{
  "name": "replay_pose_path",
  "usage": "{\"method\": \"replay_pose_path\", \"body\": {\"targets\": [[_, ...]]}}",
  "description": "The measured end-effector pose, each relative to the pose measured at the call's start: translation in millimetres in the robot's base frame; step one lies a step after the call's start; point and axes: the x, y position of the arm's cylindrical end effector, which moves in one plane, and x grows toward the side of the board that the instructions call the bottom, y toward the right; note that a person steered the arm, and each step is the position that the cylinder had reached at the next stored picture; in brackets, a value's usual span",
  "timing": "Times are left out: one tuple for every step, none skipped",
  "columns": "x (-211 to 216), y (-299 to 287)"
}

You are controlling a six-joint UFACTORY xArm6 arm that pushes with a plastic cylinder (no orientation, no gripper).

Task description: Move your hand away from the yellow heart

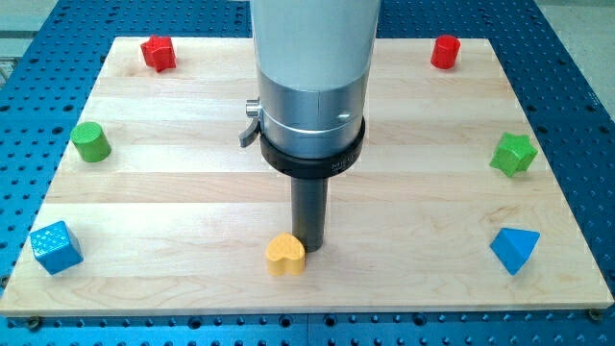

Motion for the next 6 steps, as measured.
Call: {"method": "replay_pose_path", "body": {"targets": [[0,0],[7,-2],[8,-2],[-8,1],[-34,46],[-36,99]]}}
